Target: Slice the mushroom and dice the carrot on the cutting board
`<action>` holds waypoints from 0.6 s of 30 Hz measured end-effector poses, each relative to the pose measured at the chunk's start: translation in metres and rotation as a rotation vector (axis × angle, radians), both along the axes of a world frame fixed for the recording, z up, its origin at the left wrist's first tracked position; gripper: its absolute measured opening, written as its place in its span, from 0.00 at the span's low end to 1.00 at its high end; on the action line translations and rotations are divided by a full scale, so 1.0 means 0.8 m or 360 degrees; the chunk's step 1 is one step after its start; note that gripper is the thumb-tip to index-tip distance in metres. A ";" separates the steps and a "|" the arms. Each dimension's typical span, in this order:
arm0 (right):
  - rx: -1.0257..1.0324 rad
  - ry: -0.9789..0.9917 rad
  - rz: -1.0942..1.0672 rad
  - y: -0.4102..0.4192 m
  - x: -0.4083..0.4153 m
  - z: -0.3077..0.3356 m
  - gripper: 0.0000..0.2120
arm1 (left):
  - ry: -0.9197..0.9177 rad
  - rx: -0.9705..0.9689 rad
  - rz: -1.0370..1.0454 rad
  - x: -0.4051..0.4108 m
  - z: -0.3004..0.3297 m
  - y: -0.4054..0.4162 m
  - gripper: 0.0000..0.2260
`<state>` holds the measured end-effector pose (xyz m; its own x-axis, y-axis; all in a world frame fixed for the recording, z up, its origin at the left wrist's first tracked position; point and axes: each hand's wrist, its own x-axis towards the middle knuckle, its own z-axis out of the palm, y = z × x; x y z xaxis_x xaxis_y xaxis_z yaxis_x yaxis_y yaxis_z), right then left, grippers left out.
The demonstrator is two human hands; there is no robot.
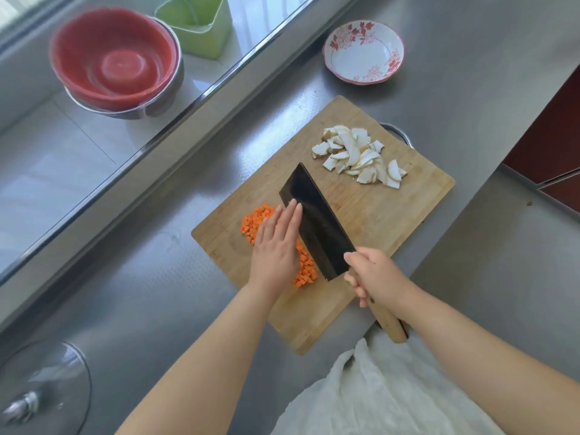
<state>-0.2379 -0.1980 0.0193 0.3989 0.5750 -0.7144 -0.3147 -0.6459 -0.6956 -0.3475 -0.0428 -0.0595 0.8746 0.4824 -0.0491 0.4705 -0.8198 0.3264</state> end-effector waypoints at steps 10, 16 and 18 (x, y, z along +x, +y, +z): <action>-0.0011 0.0294 0.0124 -0.024 0.063 0.017 0.12 | 0.0224 -0.0001 0.0400 0.019 0.016 -0.020 0.25; -0.0034 0.0018 0.0455 -0.020 0.126 0.017 0.23 | -0.0235 -0.0007 0.0858 0.036 0.025 -0.016 0.07; 0.0035 -0.0232 0.0639 -0.021 0.139 0.010 0.21 | -0.0229 -0.0033 0.0995 0.043 0.030 -0.016 0.03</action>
